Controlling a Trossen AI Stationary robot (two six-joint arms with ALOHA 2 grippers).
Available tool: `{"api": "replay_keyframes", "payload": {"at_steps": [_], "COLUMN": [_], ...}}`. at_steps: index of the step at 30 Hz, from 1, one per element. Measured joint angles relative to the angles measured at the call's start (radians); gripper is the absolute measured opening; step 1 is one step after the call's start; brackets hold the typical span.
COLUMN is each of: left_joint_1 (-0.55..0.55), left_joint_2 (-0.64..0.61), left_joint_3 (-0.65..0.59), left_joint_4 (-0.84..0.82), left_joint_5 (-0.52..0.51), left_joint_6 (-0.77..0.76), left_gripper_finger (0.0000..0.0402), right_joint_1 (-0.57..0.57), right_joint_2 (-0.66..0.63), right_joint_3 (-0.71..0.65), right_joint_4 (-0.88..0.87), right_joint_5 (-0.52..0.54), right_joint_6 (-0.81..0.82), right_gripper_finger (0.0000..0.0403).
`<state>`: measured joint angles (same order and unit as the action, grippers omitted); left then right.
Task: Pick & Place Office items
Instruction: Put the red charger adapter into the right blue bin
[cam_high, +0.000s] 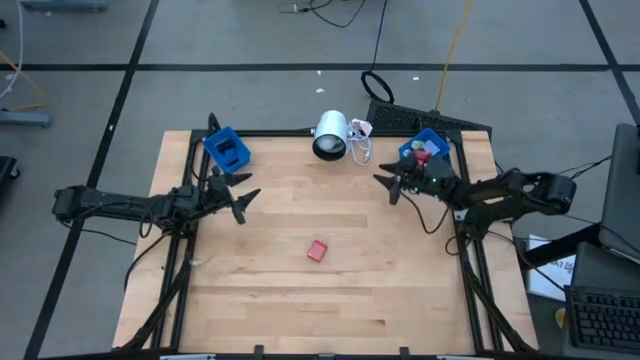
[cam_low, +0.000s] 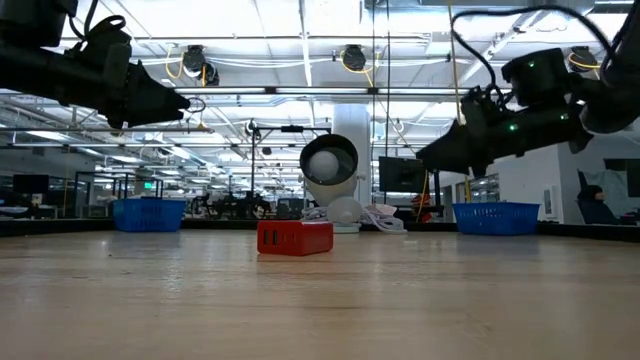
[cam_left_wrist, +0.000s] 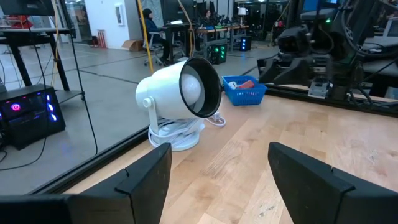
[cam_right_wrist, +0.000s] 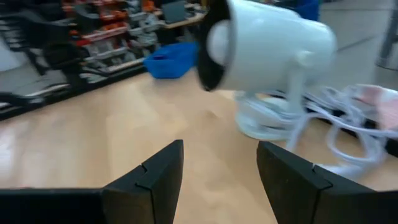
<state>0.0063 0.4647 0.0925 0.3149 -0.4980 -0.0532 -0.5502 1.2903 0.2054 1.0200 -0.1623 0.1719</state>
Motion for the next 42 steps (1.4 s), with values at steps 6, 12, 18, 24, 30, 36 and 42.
{"api": "replay_keyframes", "payload": {"at_steps": [6,12,18,24,30,36,42], "left_joint_1": [0.000,0.000,0.000,0.000,0.000,0.000,0.000], "left_joint_2": [0.000,0.000,0.000,0.000,0.000,0.000,0.000], "left_joint_3": [0.000,0.000,0.000,0.000,0.000,0.000,0.000], "left_joint_4": [0.000,0.000,0.000,0.000,0.000,0.000,0.000], "left_joint_5": [0.000,0.000,0.000,0.000,0.000,0.000,0.000], "left_joint_6": [0.000,0.000,0.000,0.000,0.000,0.000,0.000], "left_gripper_finger": [0.0271,0.0271,0.0271,0.0271,0.0271,0.0271,0.0271], "right_joint_1": [0.107,0.206,0.288,0.343,0.380,0.416,0.452], "right_joint_2": [0.000,0.000,0.000,0.000,0.000,0.000,0.001], "right_joint_3": [0.000,0.000,0.024,0.065,0.084,0.121,0.161], "right_joint_4": [0.039,0.066,0.069,0.061,0.060,0.018,-0.041], "right_joint_5": [0.000,0.000,0.000,0.000,0.000,0.000,0.001], "right_joint_6": [-0.038,-0.152,-0.188,-0.188,-0.193,-0.195,-0.195], "right_gripper_finger": [0.0192,0.0192,0.0192,0.0192,0.0192,0.0192,0.0192]}}
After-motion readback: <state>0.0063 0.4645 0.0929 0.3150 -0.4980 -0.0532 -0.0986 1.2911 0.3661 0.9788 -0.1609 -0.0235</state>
